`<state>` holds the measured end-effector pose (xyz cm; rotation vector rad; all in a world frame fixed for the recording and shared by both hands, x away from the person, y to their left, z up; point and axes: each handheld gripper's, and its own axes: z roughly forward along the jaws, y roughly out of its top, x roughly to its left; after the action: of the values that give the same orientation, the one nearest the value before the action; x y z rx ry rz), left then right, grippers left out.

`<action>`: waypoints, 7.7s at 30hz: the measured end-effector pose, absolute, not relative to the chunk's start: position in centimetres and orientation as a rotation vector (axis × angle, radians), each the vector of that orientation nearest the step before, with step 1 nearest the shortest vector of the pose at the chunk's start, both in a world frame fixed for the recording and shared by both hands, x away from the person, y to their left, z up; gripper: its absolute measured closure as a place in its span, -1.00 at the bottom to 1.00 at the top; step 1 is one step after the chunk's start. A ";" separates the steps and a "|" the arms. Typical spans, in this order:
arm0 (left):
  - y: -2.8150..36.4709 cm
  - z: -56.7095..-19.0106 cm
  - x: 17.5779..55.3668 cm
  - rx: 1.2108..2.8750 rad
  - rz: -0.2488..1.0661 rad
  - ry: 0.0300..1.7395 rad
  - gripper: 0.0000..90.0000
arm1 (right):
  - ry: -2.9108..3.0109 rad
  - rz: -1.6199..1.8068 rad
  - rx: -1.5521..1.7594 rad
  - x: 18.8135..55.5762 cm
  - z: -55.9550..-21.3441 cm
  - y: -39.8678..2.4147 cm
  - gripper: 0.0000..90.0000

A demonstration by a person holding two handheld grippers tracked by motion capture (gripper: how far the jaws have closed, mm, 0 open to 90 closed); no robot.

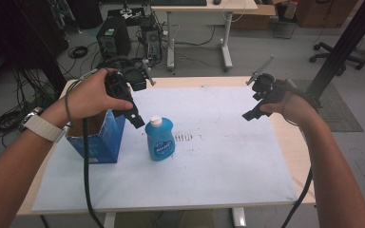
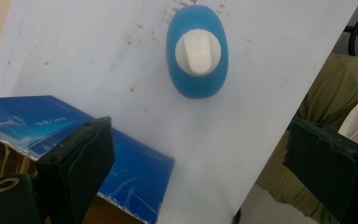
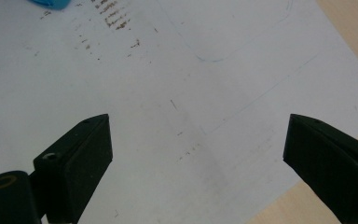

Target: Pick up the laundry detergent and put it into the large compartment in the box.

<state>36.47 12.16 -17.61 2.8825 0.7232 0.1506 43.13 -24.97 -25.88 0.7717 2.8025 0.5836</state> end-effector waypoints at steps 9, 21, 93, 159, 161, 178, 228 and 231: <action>11.4 -17.5 36.8 2.861 0.160 0.789 -0.81 | 2.802 0.590 0.764 43.1 -25.9 -24.9 -0.82; 10.6 -17.7 37.3 2.848 0.168 0.847 -0.82 | 2.798 0.604 0.766 43.1 -25.9 -24.9 -0.82; 7.7 -23.7 39.3 2.853 0.057 0.932 -0.79 | 2.827 0.620 0.745 43.3 -26.5 -24.3 -0.82; 7.0 -28.7 40.4 2.853 0.011 0.936 -0.58 | 2.847 0.609 0.745 43.5 -27.3 -24.1 -0.82; 7.0 -28.8 40.3 2.853 0.010 0.933 -0.57 | 2.848 0.611 0.743 43.5 -27.3 -24.1 -0.82; 7.1 -28.7 40.3 2.852 0.034 0.925 -0.24 | 2.850 0.611 0.746 43.4 -27.3 -24.2 -0.82; 8.0 -25.1 38.8 2.783 0.129 0.987 -0.17 | 2.840 0.625 0.734 42.6 -26.8 -24.2 -0.82; 8.3 -24.6 38.8 2.772 0.137 1.006 -0.17 | 2.839 0.628 0.735 42.5 -26.7 -24.3 -0.82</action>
<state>38.79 8.31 -24.62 2.7725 1.0057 0.1373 42.49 -24.25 -26.73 0.7354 2.8386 0.6277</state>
